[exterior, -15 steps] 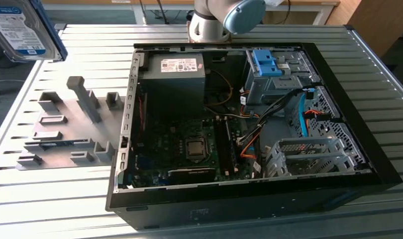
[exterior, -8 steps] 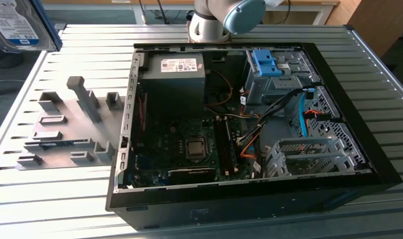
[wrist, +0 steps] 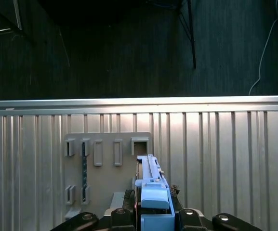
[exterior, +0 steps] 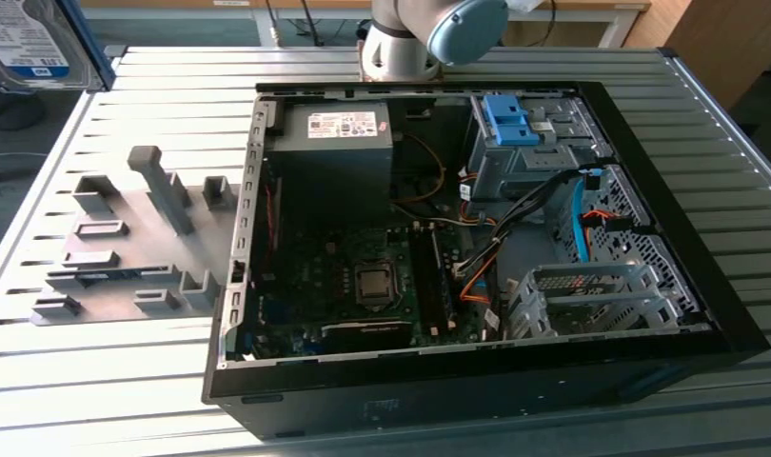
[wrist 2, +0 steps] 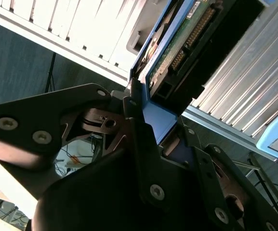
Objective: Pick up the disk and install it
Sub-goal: 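Pick up the disk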
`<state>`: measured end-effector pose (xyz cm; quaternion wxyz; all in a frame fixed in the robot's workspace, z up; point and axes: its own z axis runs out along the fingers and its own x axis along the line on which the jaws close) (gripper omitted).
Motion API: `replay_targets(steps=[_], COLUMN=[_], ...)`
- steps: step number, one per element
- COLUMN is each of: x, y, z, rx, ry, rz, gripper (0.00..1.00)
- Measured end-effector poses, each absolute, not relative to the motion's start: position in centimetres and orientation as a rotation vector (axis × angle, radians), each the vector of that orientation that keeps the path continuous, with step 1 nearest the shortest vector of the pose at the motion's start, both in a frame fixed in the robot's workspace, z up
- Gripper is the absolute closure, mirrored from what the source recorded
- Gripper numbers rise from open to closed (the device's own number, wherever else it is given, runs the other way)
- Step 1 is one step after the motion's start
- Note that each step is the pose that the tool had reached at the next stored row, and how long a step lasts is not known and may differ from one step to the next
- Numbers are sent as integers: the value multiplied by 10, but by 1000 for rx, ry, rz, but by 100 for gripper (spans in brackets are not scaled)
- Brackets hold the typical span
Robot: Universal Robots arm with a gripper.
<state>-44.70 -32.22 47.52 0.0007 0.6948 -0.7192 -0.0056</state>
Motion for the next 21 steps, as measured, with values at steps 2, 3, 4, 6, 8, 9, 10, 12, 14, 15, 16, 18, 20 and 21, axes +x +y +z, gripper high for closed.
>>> replay_targets(steps=[2,3,4,6,8,9,10,12,14,15,16,18,20,21], x=[-447,-447,-447,-447,-447,-447,-447,-447,-447,-447,-447,-447,-447,-447], y=[-323,-325,-326,-331,-334,-335,-335,-335,-335,-336,-336,-338,-341,-342], z=[475,475,475,475,475,476,480,486,490,492,493,494,495,495], rx=[2182,2182,2182,2182,2182,2182,2182,2182,2182,2182,2182,2182,2182,2182], ry=[-2258,-2258,-2258,-2258,-2259,-2259,-2259,-2259,-2258,-2258,-2258,-2258,-2258,-2259], rz=[-18,-18,-18,-18,-18,-18,-18,-18,-18,-18,-18,-18,-18,-18], gripper=[64,64,64,64,64,64,64,64,64,64,64,64,64,64])
